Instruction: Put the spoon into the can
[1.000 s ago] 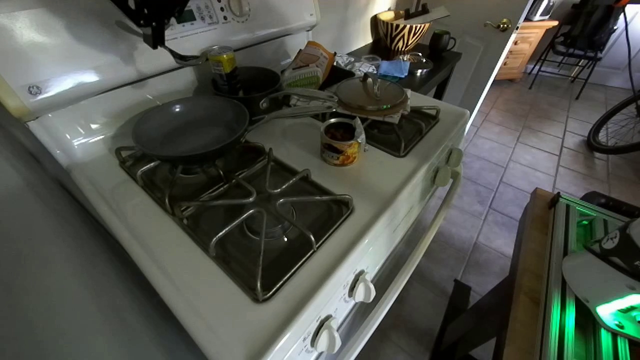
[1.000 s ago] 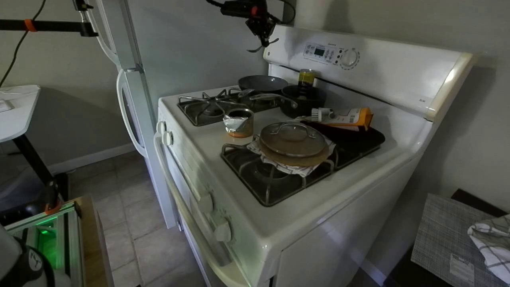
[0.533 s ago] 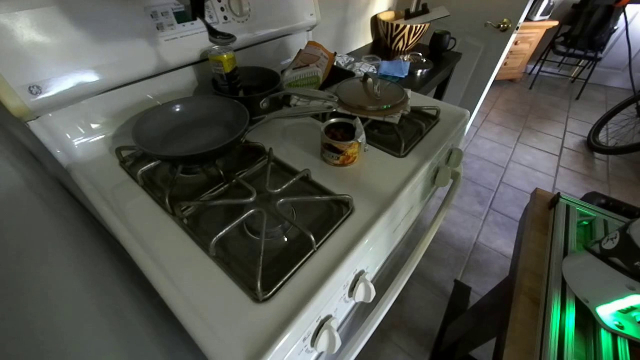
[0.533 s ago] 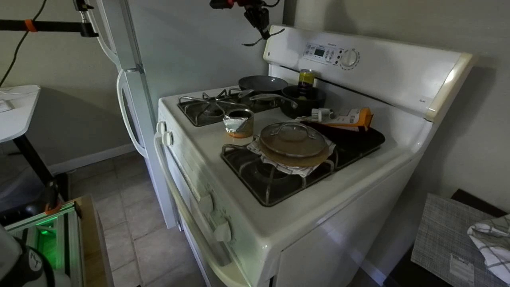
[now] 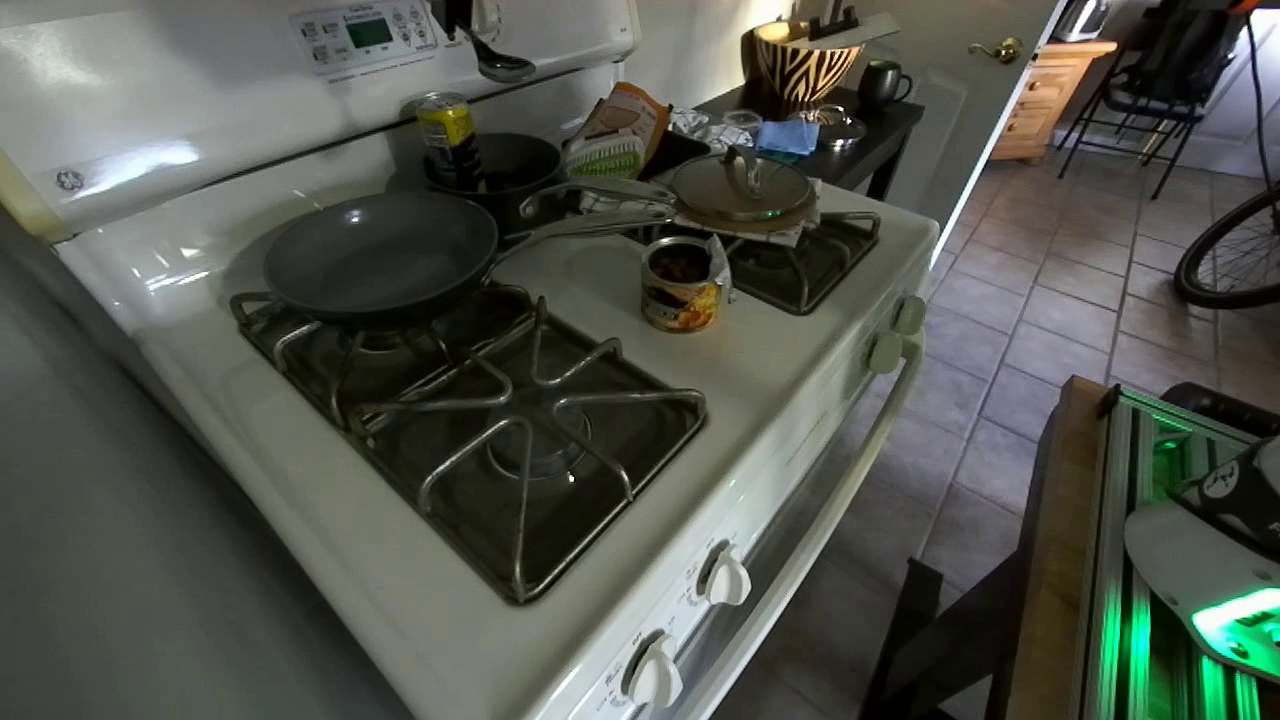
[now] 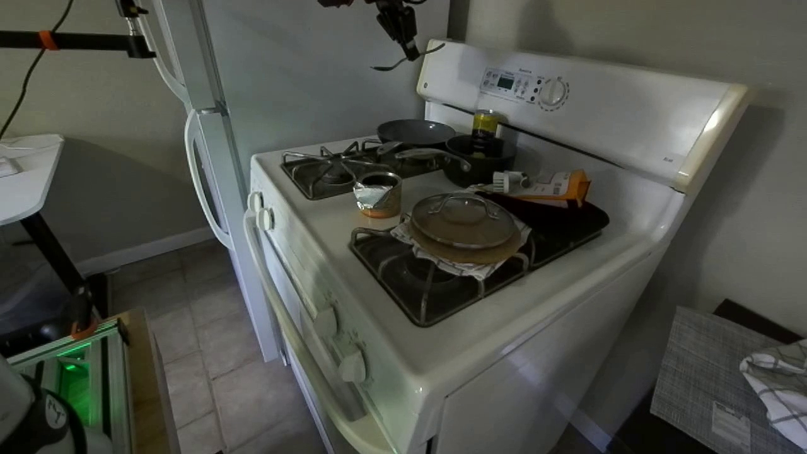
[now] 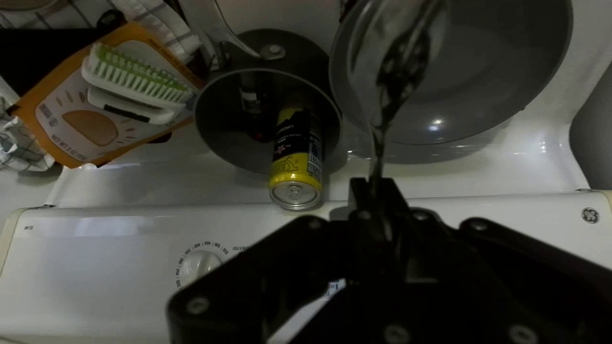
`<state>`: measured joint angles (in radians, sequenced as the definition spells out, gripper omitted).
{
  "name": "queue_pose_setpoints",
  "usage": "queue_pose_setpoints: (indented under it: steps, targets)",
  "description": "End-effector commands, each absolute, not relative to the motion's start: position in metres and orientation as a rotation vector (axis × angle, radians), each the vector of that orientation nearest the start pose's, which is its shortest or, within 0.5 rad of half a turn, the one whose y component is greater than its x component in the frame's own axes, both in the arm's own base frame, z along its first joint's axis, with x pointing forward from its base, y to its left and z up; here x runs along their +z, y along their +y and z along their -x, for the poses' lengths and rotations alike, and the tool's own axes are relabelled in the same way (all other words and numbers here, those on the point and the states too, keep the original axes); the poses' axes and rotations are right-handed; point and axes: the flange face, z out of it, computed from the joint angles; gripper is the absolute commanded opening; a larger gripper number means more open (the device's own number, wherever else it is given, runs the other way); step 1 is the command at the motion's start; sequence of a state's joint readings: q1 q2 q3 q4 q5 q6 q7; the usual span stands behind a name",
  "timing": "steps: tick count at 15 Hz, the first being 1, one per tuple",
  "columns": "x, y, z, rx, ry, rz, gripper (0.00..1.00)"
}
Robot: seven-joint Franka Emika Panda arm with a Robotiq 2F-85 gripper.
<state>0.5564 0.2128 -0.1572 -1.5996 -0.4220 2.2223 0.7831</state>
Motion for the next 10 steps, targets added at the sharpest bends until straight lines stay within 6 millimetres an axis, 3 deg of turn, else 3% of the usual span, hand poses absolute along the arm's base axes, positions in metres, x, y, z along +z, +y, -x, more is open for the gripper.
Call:
queue_pose_setpoints:
  steps: [1, 3, 6, 8, 10]
  targets:
    - [0.559, 0.236, -0.609, -1.003, 0.436, 3.13, 0.02]
    - [0.562, 0.206, -0.602, -1.043, 0.536, 3.175, 0.02]
    - [0.573, 0.15, -0.572, -1.031, 0.709, 3.256, 0.02]
    - [0.572, 0.127, -0.551, -1.011, 0.855, 3.299, 0.02]
    - [0.568, 0.122, -0.526, -1.002, 1.003, 3.315, 0.02]
